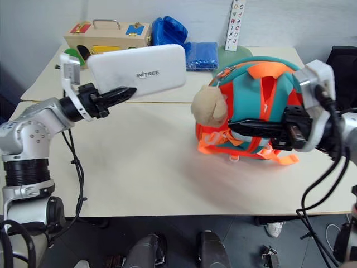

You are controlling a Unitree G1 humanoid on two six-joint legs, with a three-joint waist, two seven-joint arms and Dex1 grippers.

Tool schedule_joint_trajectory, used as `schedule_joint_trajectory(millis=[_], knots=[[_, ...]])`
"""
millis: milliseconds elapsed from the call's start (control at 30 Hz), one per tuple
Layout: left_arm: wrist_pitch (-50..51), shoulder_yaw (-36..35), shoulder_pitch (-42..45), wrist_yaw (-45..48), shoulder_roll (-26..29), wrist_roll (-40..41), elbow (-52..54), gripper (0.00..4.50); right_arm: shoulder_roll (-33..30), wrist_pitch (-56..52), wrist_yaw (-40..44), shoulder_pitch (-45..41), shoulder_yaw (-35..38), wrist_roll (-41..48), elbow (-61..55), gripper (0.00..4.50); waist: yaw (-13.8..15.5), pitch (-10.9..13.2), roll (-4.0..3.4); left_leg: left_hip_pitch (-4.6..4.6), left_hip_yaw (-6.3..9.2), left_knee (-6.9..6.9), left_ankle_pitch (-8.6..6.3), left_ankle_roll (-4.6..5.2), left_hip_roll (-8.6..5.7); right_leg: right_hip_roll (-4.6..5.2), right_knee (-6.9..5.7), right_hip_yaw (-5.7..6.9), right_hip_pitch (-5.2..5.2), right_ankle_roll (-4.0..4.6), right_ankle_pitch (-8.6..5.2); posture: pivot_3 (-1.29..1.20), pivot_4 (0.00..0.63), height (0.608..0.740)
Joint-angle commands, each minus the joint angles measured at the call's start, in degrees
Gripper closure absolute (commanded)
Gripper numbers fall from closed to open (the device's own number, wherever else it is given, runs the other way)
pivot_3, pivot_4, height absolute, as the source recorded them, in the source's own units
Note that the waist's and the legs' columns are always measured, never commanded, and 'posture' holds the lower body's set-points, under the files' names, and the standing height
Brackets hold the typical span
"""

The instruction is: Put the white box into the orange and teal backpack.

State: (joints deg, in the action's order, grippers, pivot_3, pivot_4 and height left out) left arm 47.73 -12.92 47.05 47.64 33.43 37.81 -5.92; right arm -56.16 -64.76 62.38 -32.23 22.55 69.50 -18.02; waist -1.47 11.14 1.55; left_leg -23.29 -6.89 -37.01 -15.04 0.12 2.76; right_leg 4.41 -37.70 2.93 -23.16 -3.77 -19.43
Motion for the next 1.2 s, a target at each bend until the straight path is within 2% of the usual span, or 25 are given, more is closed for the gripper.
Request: schedule_joint_trajectory(millis=[33,167,333,567,700,800,933,1200], knots=[[-0.6,-1.0,2.3,2.5,0.4,3.0,2.9,3.07,-1.9,-1.6,-0.5,3.7,3.6,5.5,-5.0,4.49,0.0,0.0,0.02,-0.01,0.00,-0.01,-0.01,0.02,0.00,0.00,0.00,-0.01,0.00,0.00,0.00,0.00,0.150,0.740],[3.7,-2.9,4.3,5.1,0.5,9.4,3.8,3.07,-0.7,-0.1,-3.6,10.5,3.6,4.9,-7.4,4.49,0.1,0.0,0.07,-0.04,-0.01,-0.04,-0.03,0.07,-0.04,0.04,0.03,-0.02,0.01,-0.01,0.00,0.00,0.150,0.740],[6.1,-4.5,7.9,7.4,2.8,13.2,1.9,3.07,0.2,2.9,-5.0,12.8,1.8,2.5,-7.3,4.49,-0.1,0.1,0.09,-0.02,-0.01,-0.11,0.02,0.05,-0.04,0.02,0.01,-0.02,0.03,-0.04,0.02,0.00,0.150,0.740],[-6.2,6.4,4.4,18.5,9.2,1.5,2.0,3.07,-0.9,3.8,-4.6,14.2,2.5,3.0,-7.3,4.49,0.1,0.0,0.09,0.01,-0.01,-0.07,0.07,-0.04,-0.03,-0.04,0.00,-0.01,0.03,-0.04,0.02,0.00,0.150,0.740],[-25.6,17.4,0.8,22.7,11.0,-14.6,0.1,3.07,-1.6,4.7,-3.7,14.9,2.2,1.5,-7.3,4.49,0.3,0.0,0.08,0.01,-0.02,-0.07,0.04,0.02,-0.05,-0.03,0.08,-0.03,0.07,-0.04,0.02,0.00,0.150,0.740],[-22.4,17.6,4.0,24.4,6.6,-11.6,-2.8,3.07,-1.6,5.6,-2.9,15.3,2.1,0.9,-7.3,4.49,1.3,0.0,0.09,-0.02,-0.02,-0.11,0.01,0.10,-0.04,-0.02,0.10,-0.02,0.08,-0.04,0.02,0.00,0.150,0.740],[-25.3,18.8,9.6,23.7,0.1,-14.0,-9.7,3.07,-1.6,6.8,-1.7,16.6,2.1,0.4,-8.3,4.49,2.5,0.1,0.09,-0.10,0.06,-0.24,-0.17,0.45,-0.08,0.02,0.14,0.03,0.12,-0.08,0.04,0.00,0.150,0.740],[-30.4,22.4,18.6,26.1,-12.3,-18.1,-22.2,3.07,-0.3,9.6,-2.3,15.9,-0.3,-0.7,-9.7,4.49,2.8,0.1,0.10,-0.15,0.04,-0.31,-0.15,0.43,-0.11,0.01,0.17,0.07,0.12,-0.15,0.08,0.00,0.150,0.740]])
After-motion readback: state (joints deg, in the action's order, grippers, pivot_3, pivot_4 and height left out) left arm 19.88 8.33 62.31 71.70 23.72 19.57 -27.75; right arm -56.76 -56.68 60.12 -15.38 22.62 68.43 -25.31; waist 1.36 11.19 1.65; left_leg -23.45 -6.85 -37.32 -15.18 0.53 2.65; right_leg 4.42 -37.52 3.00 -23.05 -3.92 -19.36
